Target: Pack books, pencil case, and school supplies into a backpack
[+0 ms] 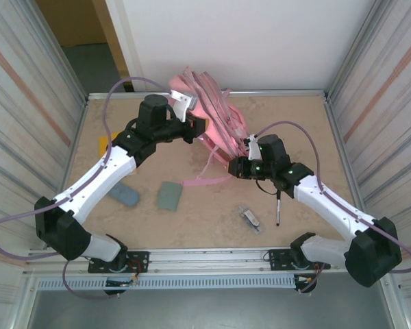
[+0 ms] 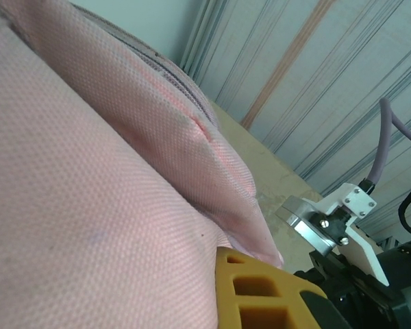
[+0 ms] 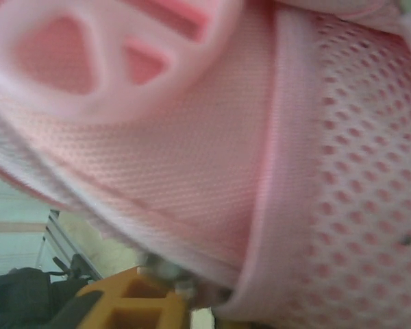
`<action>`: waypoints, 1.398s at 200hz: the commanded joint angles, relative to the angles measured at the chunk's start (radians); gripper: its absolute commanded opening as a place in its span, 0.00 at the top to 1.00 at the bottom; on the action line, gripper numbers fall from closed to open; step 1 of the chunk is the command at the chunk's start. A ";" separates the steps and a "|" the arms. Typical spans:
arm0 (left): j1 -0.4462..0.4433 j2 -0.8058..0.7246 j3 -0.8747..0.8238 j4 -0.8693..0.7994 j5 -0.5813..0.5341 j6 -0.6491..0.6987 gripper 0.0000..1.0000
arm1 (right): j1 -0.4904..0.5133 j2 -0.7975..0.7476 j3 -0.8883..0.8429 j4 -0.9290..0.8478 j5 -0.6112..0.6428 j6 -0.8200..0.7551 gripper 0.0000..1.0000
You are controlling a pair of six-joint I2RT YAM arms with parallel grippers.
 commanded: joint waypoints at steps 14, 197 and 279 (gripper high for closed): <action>-0.004 -0.027 0.033 0.067 0.033 0.037 1.00 | -0.004 -0.032 0.032 -0.019 -0.050 -0.038 1.00; -0.019 -0.061 -0.285 0.197 0.071 -0.098 1.00 | 0.023 0.279 0.430 -0.009 -0.182 0.012 1.00; 0.135 -0.167 -0.455 0.178 0.003 -0.307 0.15 | -0.003 0.213 0.335 -0.054 -0.194 -0.085 1.00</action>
